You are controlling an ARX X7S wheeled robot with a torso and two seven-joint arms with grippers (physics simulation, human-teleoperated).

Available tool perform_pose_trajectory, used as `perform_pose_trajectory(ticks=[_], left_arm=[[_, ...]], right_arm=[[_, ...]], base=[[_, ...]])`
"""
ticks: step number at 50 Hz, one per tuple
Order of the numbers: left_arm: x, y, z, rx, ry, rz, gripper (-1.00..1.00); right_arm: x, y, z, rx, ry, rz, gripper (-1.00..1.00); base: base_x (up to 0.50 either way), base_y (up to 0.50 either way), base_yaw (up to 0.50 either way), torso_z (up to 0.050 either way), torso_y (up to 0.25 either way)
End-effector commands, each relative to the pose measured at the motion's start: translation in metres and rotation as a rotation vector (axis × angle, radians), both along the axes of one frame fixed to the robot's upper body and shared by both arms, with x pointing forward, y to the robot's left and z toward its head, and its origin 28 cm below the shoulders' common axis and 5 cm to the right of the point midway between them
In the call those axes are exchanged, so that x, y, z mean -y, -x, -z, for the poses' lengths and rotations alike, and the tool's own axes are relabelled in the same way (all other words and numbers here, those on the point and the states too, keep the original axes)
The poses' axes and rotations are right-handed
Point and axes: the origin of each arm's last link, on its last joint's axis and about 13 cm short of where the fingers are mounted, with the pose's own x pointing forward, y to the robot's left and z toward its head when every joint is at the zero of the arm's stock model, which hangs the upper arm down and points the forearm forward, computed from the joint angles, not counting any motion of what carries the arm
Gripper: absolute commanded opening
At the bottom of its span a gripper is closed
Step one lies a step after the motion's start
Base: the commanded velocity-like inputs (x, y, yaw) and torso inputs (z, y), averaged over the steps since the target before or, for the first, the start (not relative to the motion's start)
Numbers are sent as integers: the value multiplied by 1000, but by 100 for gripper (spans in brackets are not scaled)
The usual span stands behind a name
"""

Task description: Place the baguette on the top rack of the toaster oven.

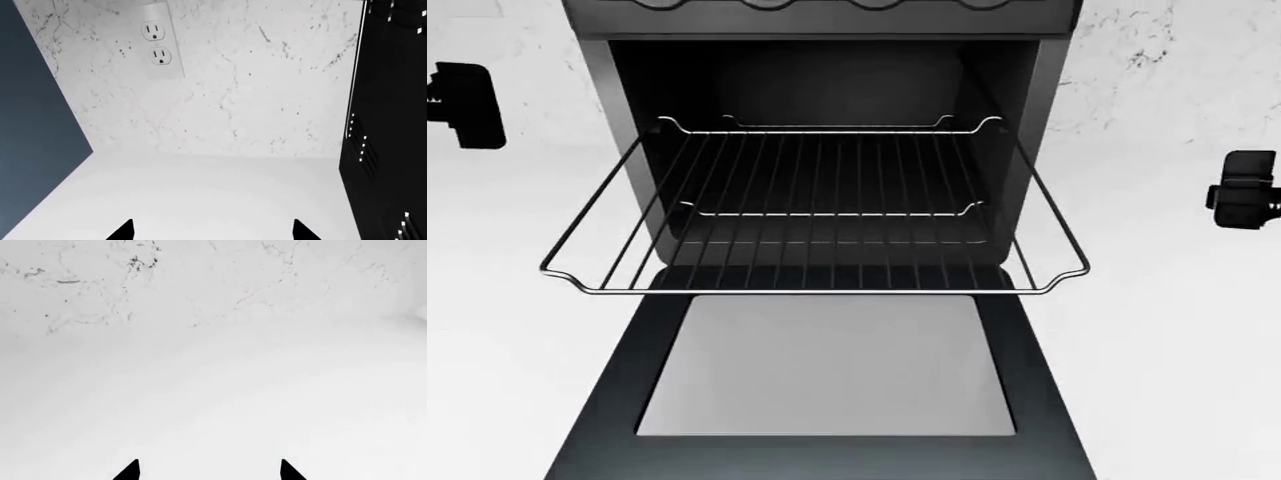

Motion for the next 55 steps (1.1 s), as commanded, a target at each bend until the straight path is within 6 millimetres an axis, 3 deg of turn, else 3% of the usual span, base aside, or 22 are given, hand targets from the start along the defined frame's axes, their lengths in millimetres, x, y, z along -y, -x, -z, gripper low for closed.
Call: perform_pose_trajectory(ticks=[1, 15, 21, 32, 36, 44, 55], left_arm=[[-7, -2, 3, 32, 22, 13, 100], [-5, -1, 4, 33, 19, 23, 100], [-5, -1, 8, 31, 29, 18, 100], [-6, 5, 12, 31, 45, 9, 100], [-10, 7, 20, 15, 53, -9, 100], [-9, 12, 15, 15, 43, -14, 100], [-13, 17, 15, 17, 59, -31, 100]], right_arm=[[21, 32, -12, -81, -160, 84, 100], [41, 58, 1, -174, -240, 134, 100], [49, 53, 13, -158, -208, 158, 100], [62, 41, 16, -101, -98, 191, 100], [69, 38, 27, -82, -103, 213, 100], [72, 29, 55, -128, -140, 242, 100], [88, 44, 77, -121, -191, 276, 100]], base=[[0, 0, 0, 0, 0], [0, 0, 0, 0, 0], [0, 0, 0, 0, 0], [0, 0, 0, 0, 0], [0, 0, 0, 0, 0], [0, 0, 0, 0, 0], [0, 0, 0, 0, 0]])
